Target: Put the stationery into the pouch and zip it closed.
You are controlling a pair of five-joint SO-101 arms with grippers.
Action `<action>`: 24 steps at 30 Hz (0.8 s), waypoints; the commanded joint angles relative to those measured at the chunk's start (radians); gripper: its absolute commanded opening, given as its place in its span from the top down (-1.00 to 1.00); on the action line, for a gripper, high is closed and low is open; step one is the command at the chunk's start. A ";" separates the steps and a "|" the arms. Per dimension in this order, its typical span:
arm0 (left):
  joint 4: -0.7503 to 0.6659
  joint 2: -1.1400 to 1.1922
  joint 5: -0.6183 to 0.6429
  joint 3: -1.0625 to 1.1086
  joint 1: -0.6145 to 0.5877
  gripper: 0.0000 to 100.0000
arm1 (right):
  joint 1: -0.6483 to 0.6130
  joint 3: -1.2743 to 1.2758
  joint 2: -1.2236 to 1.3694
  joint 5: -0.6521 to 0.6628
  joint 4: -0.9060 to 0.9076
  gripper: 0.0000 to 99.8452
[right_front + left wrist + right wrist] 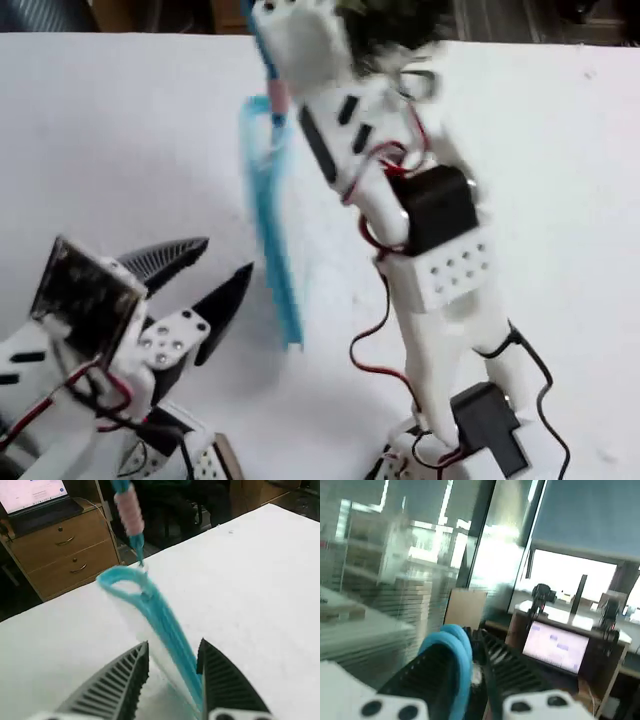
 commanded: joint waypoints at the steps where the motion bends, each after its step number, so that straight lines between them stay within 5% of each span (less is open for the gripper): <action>1: 0.011 -0.007 0.008 -0.041 -0.022 0.63 | -0.010 0.110 -0.091 -0.015 0.090 0.97; 18: 0.080 -0.008 0.008 -0.066 -0.091 0.63 | 0.054 0.367 -0.137 -0.014 -0.159 0.97; 24: 0.132 -0.108 0.009 -0.057 -0.323 0.62 | 0.094 0.368 -0.119 -0.023 -0.179 0.97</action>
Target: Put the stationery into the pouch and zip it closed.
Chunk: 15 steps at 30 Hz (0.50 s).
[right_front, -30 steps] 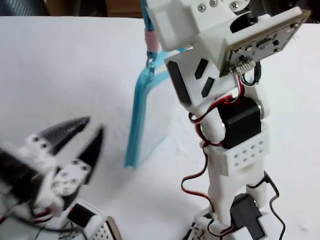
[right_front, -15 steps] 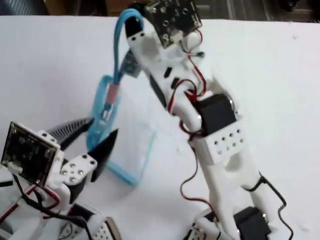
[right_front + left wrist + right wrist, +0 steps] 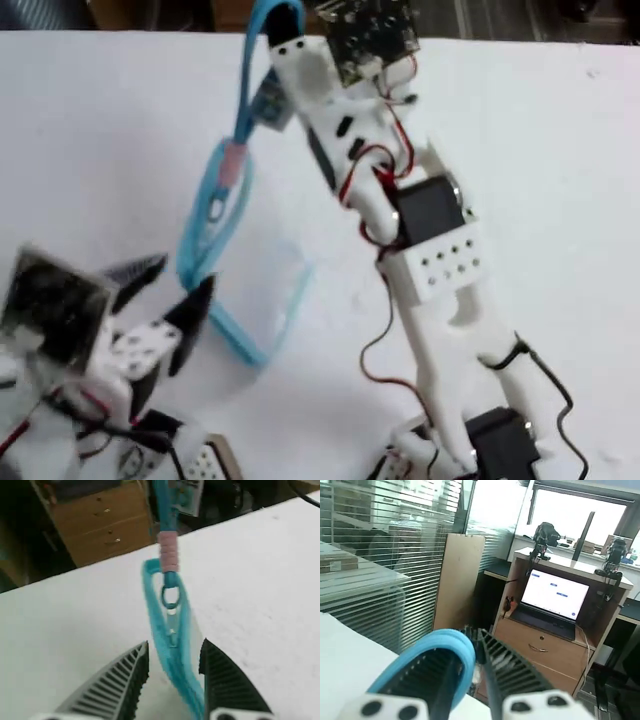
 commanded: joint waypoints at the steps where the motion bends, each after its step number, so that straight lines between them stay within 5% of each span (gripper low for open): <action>1: -0.009 -0.074 0.008 -0.015 -0.140 0.60 | 0.028 -0.011 -0.005 -0.020 -0.025 0.97; 7: -0.005 -0.114 0.086 0.118 -0.157 0.54 | 0.042 -0.005 0.001 -0.077 -0.042 0.97; 15: -0.114 -0.107 0.098 0.292 0.016 0.54 | 0.050 -0.005 -0.007 -0.081 -0.038 0.97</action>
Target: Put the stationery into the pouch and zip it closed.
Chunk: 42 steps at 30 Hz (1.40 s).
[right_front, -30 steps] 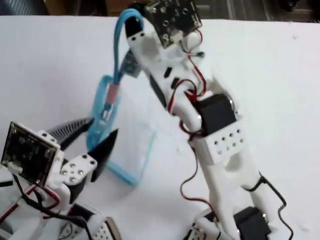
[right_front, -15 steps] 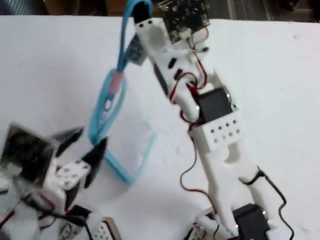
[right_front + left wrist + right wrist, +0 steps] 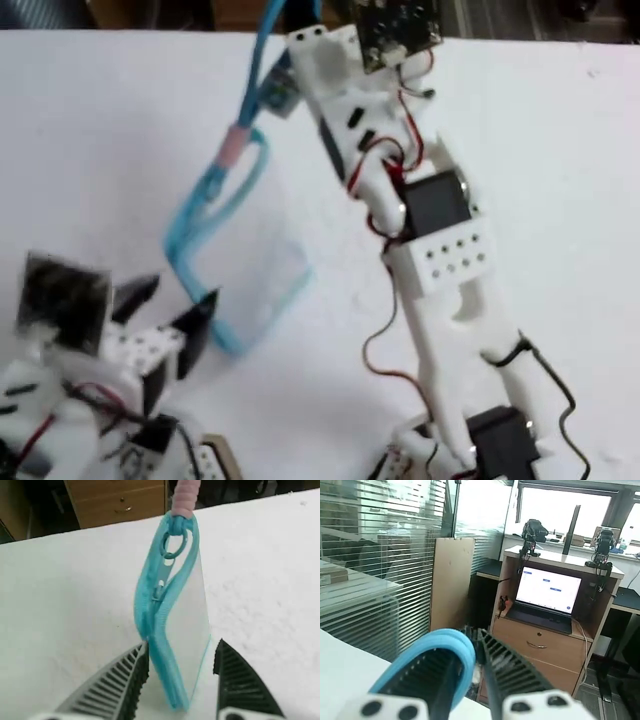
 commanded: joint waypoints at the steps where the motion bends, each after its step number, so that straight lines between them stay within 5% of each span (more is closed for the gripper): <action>1: -0.101 0.002 0.011 0.066 0.024 0.54 | 0.015 -0.006 -0.019 -0.005 -0.013 0.97; 5: -0.160 -0.004 0.012 0.164 -0.024 0.54 | 0.031 -0.003 -0.061 -0.005 -0.010 0.97; 15: -0.157 -0.004 -0.055 -0.121 -0.314 0.54 | 0.035 0.008 -0.165 -0.003 0.054 0.97; 25: -0.149 -0.001 -0.152 0.015 -0.229 0.55 | 0.047 0.008 -0.202 -0.002 0.068 0.97; 32: 0.002 0.002 -0.149 -0.072 0.113 0.54 | 0.039 0.008 -0.199 -0.002 0.068 0.97; 42: -0.158 0.001 -0.133 -0.040 -0.128 0.54 | 0.044 0.029 -0.208 0.060 0.062 0.97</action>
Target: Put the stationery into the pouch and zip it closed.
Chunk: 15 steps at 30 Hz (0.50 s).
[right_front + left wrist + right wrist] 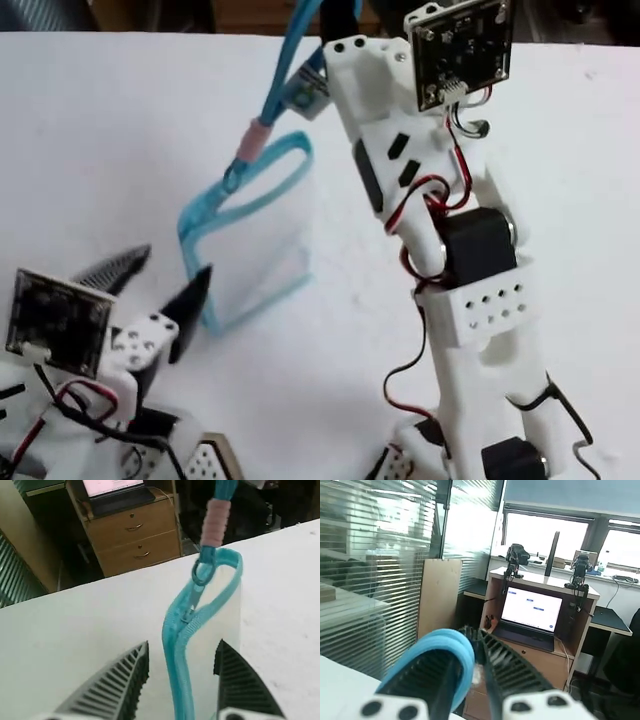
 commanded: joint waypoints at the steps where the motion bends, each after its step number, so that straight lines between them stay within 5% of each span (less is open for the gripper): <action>1: -0.026 0.005 -0.008 0.005 -0.036 0.54 | 0.004 0.003 -0.036 0.032 -0.004 0.97; 15: -0.241 0.005 -0.014 0.287 -0.024 0.55 | 0.002 0.006 -0.031 0.031 -0.005 0.97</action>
